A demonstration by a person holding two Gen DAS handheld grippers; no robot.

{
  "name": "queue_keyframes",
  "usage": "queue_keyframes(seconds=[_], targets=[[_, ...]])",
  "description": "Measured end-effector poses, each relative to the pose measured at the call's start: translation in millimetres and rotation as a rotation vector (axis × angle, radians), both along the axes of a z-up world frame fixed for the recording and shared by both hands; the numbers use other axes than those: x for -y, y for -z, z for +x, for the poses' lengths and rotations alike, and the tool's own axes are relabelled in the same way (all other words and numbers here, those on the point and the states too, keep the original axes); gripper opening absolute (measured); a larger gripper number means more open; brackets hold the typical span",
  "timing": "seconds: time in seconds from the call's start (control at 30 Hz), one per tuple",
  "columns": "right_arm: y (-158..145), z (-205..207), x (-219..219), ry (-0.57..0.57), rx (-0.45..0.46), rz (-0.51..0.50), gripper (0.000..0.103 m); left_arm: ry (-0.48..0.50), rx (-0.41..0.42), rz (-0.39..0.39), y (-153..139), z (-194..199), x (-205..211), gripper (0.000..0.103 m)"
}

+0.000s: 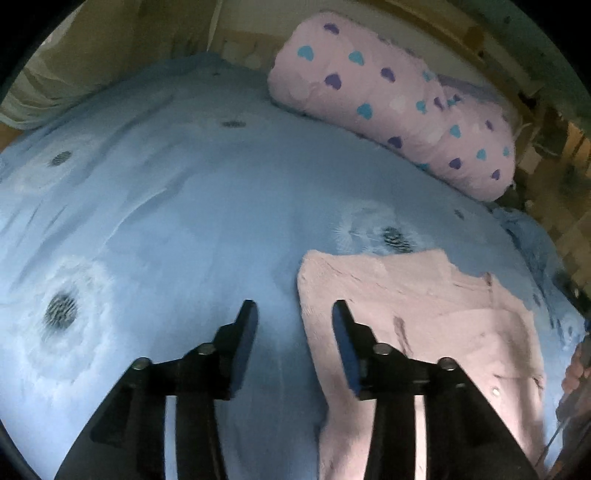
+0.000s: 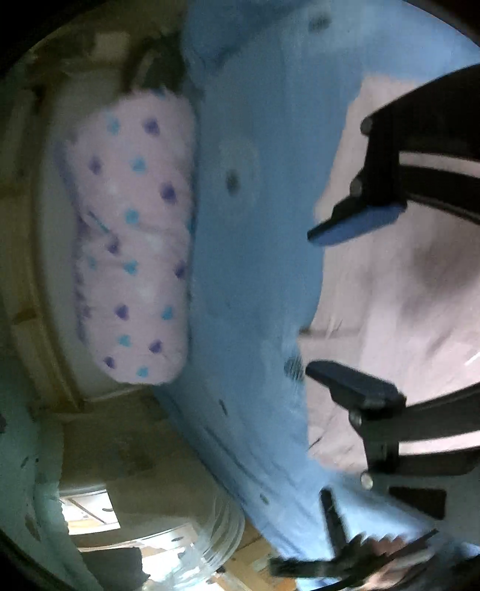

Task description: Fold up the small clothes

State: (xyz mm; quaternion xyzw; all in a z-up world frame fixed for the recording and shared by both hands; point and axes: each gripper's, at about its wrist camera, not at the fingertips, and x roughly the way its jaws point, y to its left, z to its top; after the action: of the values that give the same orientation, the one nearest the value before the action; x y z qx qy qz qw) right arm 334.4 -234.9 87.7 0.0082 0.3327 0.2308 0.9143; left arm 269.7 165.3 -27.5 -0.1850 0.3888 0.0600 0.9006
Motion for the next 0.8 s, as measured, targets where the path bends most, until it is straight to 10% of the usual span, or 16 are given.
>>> queue_keyframes(seconds=[0.17,0.43,0.8], targets=[[-0.1,-62.3,71.0,0.113,0.052,-0.066,0.084,0.021,0.022,-0.010,-10.9,-43.6,13.9,0.040],[21.9,-127.5,135.4,0.043,-0.108,-0.202,0.084,0.176,-0.076,0.113,6.7,-113.5,62.3,0.043],[76.9,-209.1,179.9,-0.028,-0.444,0.027,0.083,0.252,-0.215,-0.019,35.0,-196.6,92.4,0.043]])
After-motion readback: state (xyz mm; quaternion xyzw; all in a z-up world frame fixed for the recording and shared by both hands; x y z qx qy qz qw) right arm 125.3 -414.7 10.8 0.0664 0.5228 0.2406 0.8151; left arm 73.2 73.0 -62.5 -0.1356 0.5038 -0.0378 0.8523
